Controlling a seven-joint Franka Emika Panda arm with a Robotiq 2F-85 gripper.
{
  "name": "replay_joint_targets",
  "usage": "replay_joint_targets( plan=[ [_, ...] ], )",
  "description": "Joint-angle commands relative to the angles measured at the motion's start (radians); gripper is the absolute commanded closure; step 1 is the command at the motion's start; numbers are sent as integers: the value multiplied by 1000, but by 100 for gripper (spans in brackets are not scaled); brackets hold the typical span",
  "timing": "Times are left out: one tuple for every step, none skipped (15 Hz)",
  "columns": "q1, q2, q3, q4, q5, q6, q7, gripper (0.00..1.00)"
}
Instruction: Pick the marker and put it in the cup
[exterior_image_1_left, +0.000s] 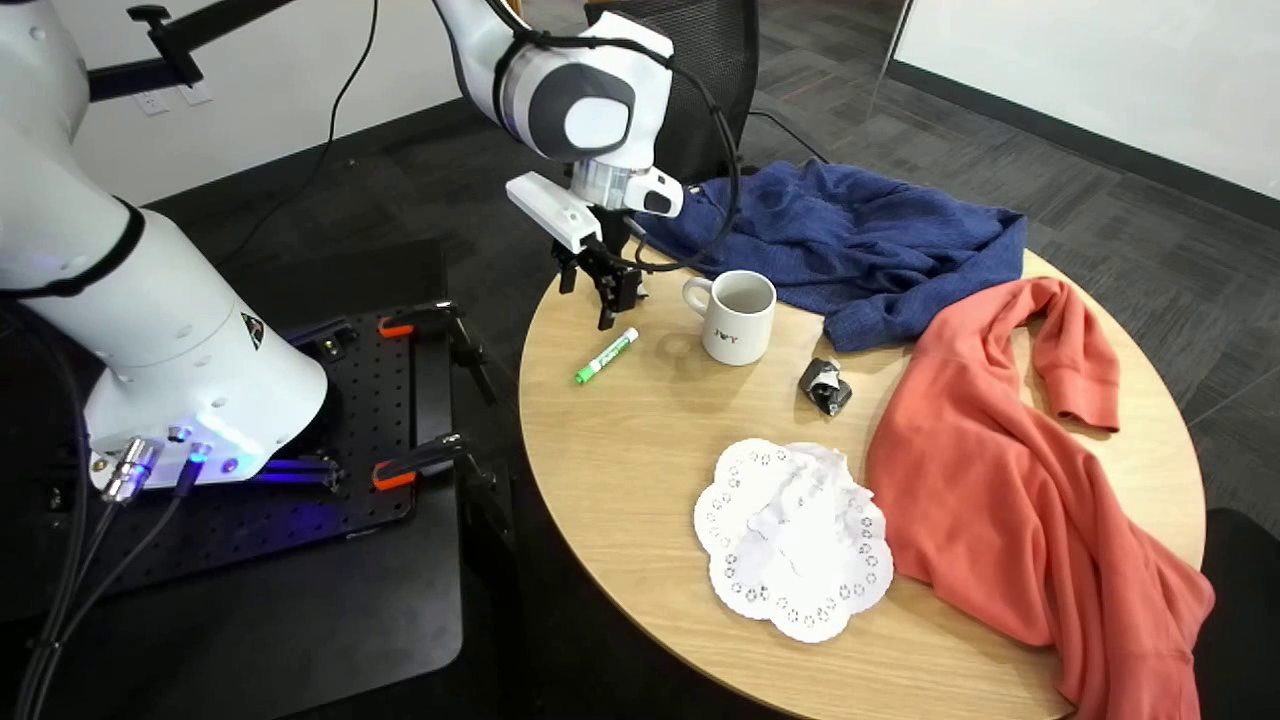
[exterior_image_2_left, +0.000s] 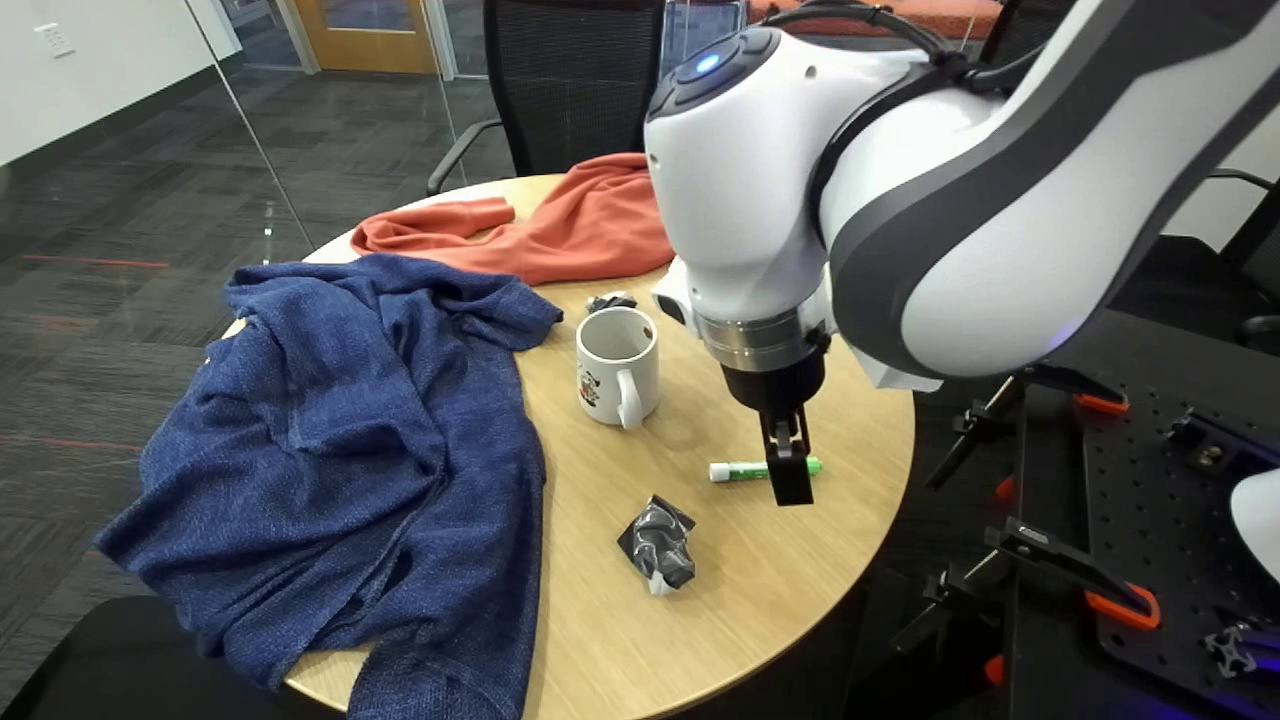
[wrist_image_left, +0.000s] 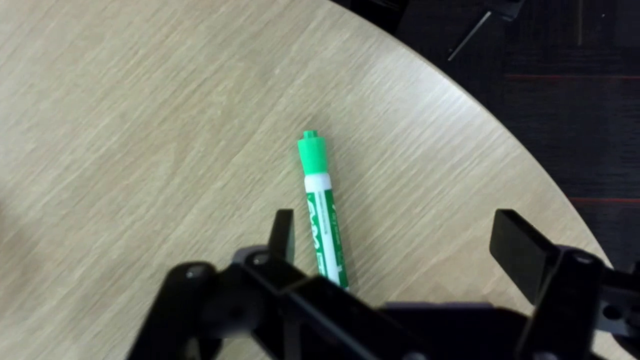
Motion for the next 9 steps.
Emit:
replay_joint_targets(
  plan=[
    [33, 76, -19, 58, -16, 6, 22, 0],
    [40, 92, -22, 68, -18, 7, 25, 0],
    [43, 107, -22, 78, -16, 6, 23, 0],
    [49, 121, -25, 87, -17, 8, 26, 0],
    [52, 134, -28, 96, -18, 9, 28, 0],
    [58, 146, -34, 105, -20, 10, 31, 0],
    [62, 157, -38, 113, -20, 9, 31, 0],
    [64, 169, -43, 123, -18, 9, 31, 0],
    [67, 178, -48, 131, -18, 9, 31, 0]
  ],
)
